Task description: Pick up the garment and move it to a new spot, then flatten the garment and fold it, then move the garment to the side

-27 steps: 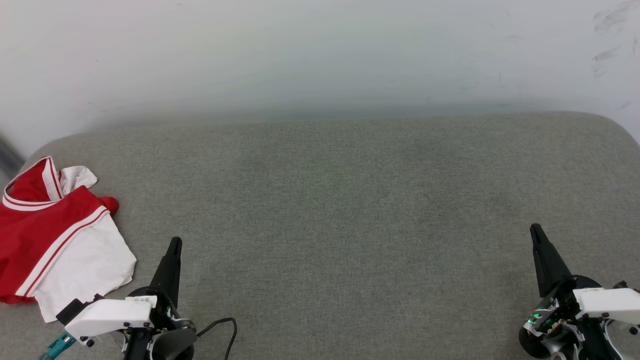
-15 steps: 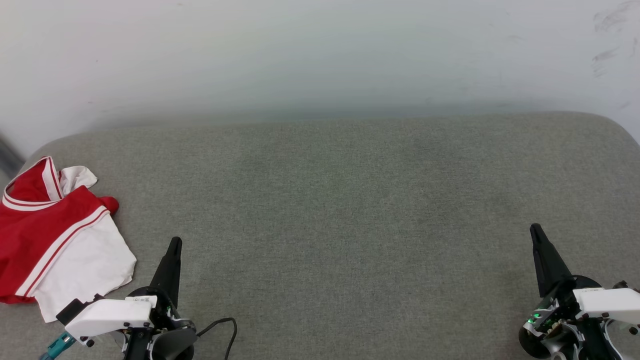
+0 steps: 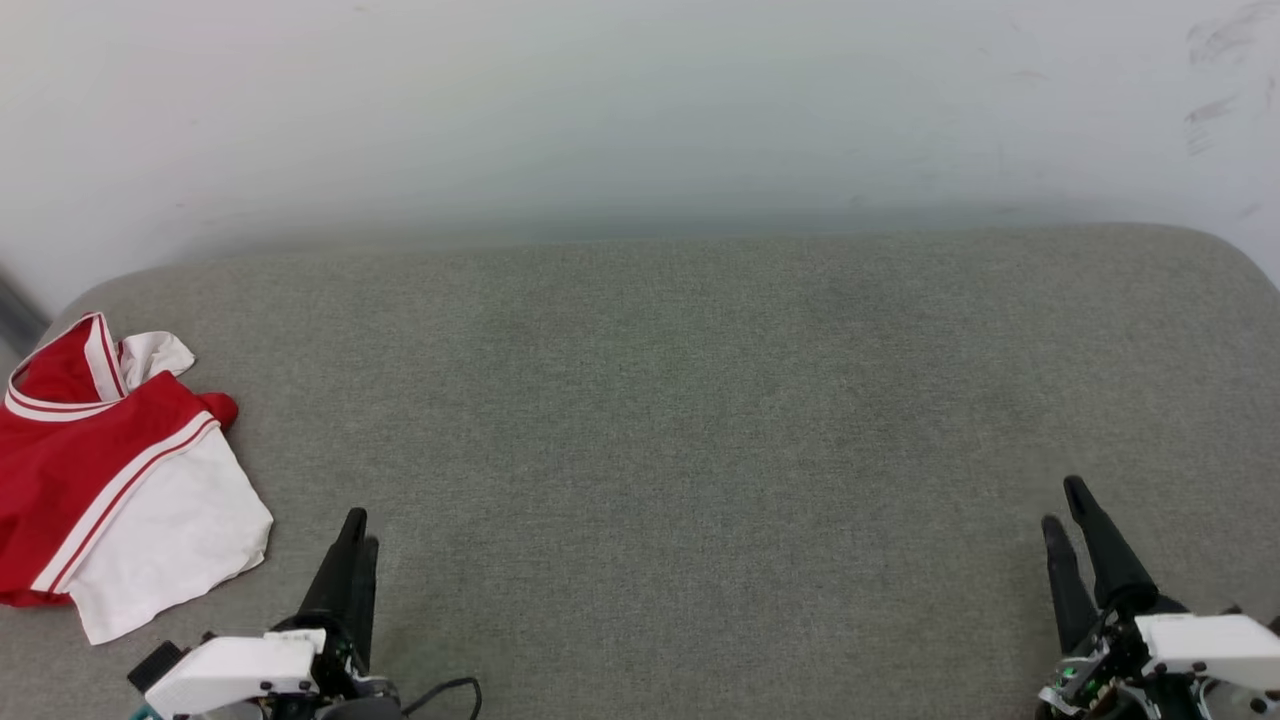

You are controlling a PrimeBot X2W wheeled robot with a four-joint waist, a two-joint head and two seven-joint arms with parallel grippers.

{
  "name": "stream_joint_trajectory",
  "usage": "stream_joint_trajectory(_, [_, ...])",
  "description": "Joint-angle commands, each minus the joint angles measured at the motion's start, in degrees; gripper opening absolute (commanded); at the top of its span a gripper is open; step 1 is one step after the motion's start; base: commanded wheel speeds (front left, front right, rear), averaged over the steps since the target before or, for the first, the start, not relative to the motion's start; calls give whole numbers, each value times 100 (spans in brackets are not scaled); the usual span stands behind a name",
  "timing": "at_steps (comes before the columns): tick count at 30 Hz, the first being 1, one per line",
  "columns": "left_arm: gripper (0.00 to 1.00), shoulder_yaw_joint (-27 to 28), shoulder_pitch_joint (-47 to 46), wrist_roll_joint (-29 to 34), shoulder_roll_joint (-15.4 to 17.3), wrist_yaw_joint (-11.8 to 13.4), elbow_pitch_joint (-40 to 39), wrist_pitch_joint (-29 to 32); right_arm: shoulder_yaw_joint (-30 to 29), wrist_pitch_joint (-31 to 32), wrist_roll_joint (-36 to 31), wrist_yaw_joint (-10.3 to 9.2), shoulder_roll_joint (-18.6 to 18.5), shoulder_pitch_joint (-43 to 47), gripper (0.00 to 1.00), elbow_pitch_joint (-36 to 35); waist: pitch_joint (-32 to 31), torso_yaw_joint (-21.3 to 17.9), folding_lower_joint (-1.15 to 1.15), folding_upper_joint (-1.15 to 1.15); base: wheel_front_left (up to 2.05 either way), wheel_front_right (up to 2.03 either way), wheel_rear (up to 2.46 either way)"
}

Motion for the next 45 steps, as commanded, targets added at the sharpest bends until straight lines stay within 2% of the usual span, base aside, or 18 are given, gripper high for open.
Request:
stream_joint_trajectory(1, [100, -6, -64, 15, 8, 0, -98, -43, 13, -40, -27, 1, -1, -60, 100, -80, 2, 0, 0, 0, 0, 0, 0])
stream_joint_trajectory(6, [100, 3, -14, 137, 10, 0, -221, -190, 20, -189, -201, 2, 0, -17, 100, -130, 4, -3, 0, 0, 0, 0, 0])
stream_joint_trajectory(14, [100, 184, -17, 826, 13, 41, -373, -410, -49, -410, -970, 2, 0, 20, 100, -332, 14, -6, 0, 0, 0, 0, 0])
stream_joint_trajectory(30, [100, -87, 109, 2787, 19, 799, -1124, -791, 51, -795, -3055, 3, 1, 128, 100, -1031, 46, -3, 0, 0, 0, 0, 0])
stream_joint_trajectory(38, [100, -305, 208, 3863, 22, 1075, -1212, -960, 209, -967, -4224, 4, 2, 213, 100, -1241, 52, 0, 0, 0, 0, 0, 0])
stream_joint_trajectory(45, [100, -451, 286, 4594, 24, 1243, -1252, -1096, 290, -1102, -4979, 4, 3, 299, 100, -1303, 46, 0, 0, 0, 0, 0, 0])
